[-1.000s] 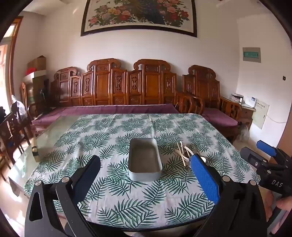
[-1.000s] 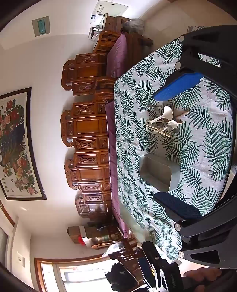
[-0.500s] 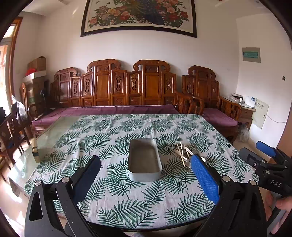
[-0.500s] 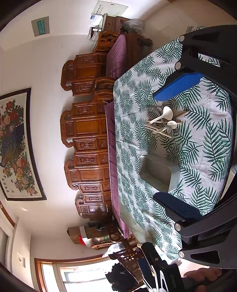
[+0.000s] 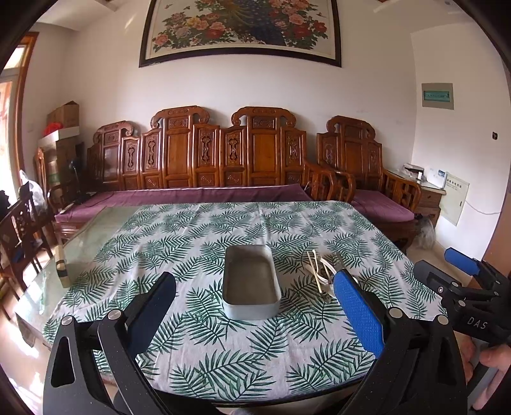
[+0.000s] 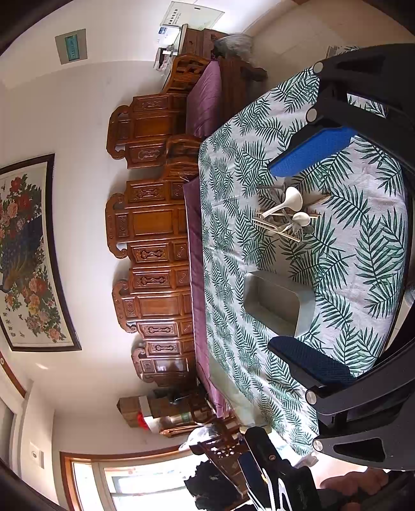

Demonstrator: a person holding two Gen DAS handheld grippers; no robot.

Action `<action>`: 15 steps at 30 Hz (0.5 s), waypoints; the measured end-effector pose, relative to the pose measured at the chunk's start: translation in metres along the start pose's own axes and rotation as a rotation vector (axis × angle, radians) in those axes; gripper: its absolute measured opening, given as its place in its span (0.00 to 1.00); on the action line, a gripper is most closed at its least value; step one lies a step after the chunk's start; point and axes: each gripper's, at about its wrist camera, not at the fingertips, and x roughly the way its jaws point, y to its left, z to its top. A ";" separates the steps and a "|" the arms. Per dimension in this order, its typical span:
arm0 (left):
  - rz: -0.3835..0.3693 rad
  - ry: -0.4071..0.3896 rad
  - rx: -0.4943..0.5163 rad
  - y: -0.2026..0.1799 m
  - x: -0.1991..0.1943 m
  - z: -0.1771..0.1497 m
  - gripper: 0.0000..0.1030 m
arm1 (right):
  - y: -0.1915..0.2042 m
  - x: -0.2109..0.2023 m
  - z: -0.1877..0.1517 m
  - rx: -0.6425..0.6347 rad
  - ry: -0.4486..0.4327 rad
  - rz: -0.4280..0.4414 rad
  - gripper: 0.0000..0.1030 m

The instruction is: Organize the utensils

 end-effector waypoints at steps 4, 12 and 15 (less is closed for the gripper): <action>0.000 -0.004 0.004 -0.001 -0.001 0.001 0.93 | -0.005 -0.001 -0.002 -0.001 -0.001 0.000 0.97; 0.000 -0.010 0.012 -0.005 0.000 0.002 0.93 | -0.009 0.001 -0.001 0.000 -0.002 0.001 0.97; -0.001 -0.011 0.012 -0.005 -0.001 0.002 0.93 | -0.008 0.001 -0.001 0.000 -0.002 0.001 0.97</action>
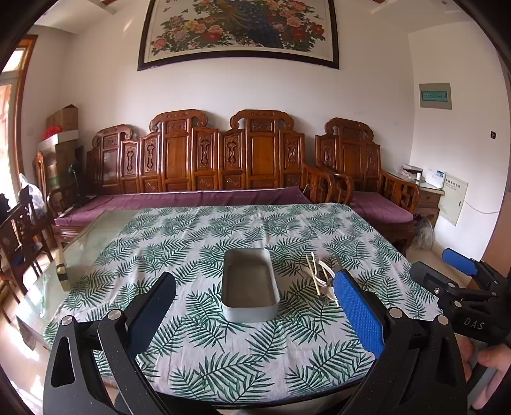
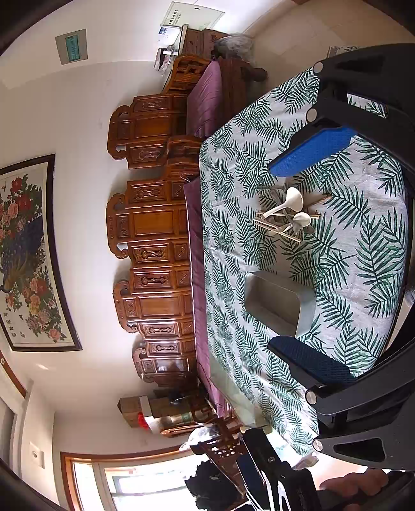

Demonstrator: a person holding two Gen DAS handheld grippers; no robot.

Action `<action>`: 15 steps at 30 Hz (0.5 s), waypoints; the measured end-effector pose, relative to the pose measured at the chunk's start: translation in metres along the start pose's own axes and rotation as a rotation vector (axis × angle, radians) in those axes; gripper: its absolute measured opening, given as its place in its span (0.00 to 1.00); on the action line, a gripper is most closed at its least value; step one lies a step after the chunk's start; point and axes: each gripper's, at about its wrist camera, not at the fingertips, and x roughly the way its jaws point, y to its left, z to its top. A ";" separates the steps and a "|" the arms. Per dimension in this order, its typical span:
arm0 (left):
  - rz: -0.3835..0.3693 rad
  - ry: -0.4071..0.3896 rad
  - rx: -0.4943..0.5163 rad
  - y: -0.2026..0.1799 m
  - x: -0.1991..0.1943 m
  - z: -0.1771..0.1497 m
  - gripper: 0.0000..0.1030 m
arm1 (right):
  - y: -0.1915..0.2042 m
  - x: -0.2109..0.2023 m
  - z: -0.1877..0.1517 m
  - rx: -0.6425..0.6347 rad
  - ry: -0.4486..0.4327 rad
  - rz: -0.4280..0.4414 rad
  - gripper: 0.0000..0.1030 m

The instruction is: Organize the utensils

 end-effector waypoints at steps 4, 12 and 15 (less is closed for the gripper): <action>-0.001 -0.001 0.002 -0.001 0.000 0.000 0.93 | 0.000 0.000 0.000 0.000 0.001 0.000 0.97; -0.005 -0.002 0.003 -0.004 -0.001 0.001 0.93 | -0.001 0.000 0.000 0.000 -0.001 -0.001 0.97; -0.005 -0.004 0.007 -0.006 -0.003 0.002 0.93 | -0.003 -0.002 0.002 0.001 -0.001 -0.001 0.97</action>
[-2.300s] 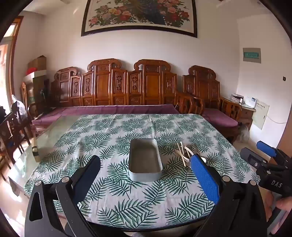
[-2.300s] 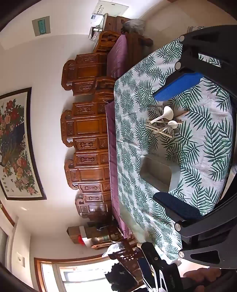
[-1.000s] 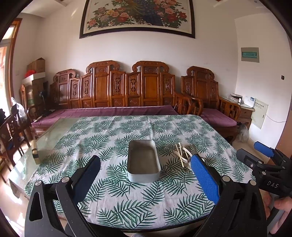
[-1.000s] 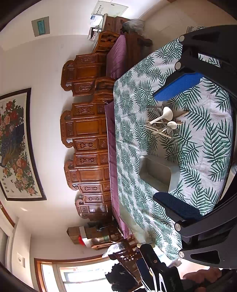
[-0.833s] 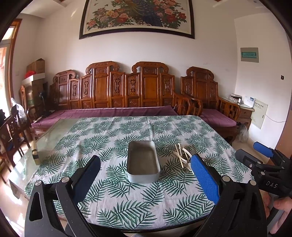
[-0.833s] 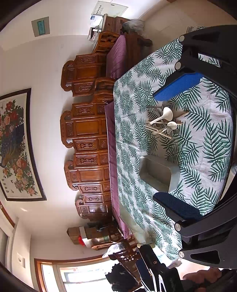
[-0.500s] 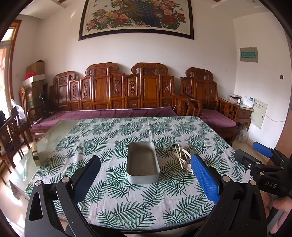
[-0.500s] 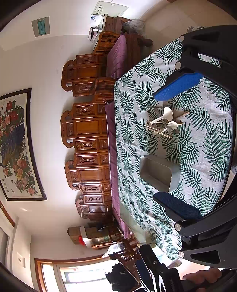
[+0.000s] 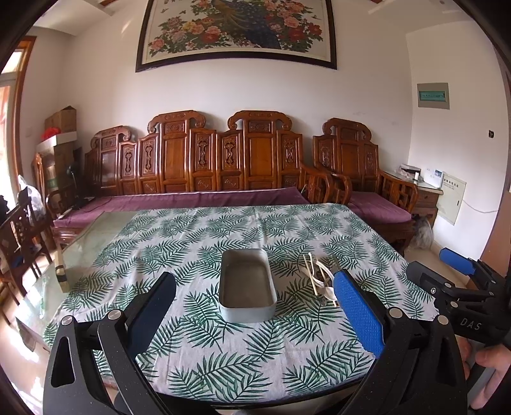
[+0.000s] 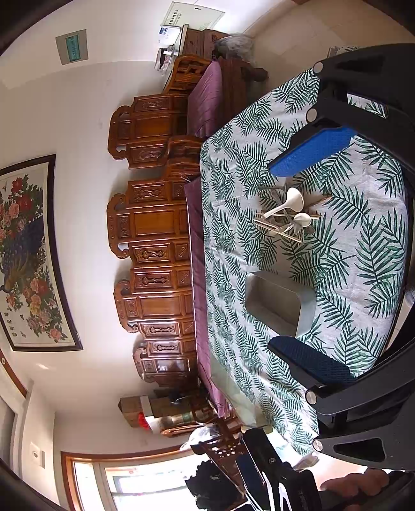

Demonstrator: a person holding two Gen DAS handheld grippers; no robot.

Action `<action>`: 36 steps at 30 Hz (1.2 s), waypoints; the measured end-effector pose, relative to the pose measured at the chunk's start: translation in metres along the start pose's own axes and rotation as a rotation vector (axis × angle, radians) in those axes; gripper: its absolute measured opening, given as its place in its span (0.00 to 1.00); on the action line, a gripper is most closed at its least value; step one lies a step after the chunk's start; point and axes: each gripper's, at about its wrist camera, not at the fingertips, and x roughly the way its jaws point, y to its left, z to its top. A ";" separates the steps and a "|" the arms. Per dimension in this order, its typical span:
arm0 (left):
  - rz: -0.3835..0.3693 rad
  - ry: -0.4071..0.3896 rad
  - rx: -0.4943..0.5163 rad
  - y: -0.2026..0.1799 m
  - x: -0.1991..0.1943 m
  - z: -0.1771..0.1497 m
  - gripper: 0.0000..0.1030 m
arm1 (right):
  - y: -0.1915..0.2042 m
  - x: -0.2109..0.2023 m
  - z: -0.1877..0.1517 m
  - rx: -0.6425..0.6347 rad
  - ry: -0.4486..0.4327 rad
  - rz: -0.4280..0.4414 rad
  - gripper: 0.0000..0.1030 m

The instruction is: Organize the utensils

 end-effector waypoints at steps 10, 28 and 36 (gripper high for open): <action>0.001 0.001 0.003 -0.003 0.000 0.000 0.93 | 0.000 0.000 0.000 -0.001 0.000 0.000 0.97; 0.004 0.033 0.010 -0.001 0.012 -0.005 0.93 | 0.001 0.003 -0.001 0.000 0.025 -0.001 0.97; -0.032 0.116 0.041 -0.003 0.050 -0.017 0.93 | -0.015 0.035 -0.014 -0.012 0.067 -0.006 0.97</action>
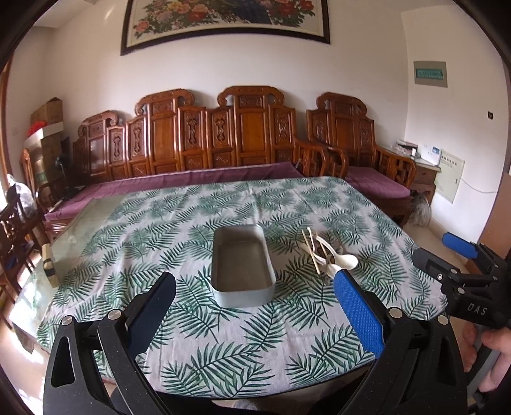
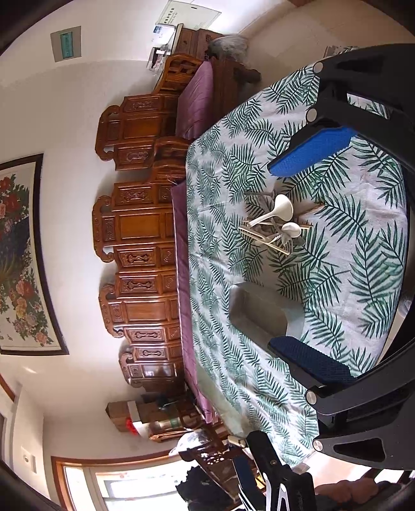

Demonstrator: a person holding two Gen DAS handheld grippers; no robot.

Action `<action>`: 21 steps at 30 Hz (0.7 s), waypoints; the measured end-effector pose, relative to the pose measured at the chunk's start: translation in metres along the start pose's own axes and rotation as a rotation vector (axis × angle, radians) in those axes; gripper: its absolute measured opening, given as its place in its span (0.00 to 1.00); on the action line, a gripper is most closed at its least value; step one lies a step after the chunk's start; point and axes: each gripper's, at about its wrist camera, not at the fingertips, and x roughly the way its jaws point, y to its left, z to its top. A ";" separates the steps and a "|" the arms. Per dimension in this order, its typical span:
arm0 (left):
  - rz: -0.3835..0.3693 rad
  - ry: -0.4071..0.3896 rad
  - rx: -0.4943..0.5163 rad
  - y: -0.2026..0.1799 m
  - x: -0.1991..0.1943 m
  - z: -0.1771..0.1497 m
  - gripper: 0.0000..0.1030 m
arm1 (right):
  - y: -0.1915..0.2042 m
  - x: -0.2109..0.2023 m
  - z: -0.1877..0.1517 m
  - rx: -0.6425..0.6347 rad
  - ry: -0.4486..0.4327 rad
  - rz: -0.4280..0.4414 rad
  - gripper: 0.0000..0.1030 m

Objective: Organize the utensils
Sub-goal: 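Reach the right tool into the utensil pile and grasp a white plastic spoon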

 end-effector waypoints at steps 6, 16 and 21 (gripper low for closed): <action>-0.032 0.044 0.020 -0.004 0.023 -0.007 0.93 | -0.017 0.035 -0.007 -0.014 0.048 0.001 0.88; -0.097 0.100 0.036 -0.016 0.070 -0.007 0.93 | -0.045 0.099 -0.014 -0.035 0.160 0.008 0.64; -0.120 0.124 0.044 -0.024 0.095 -0.006 0.93 | -0.061 0.132 -0.014 -0.047 0.201 0.009 0.59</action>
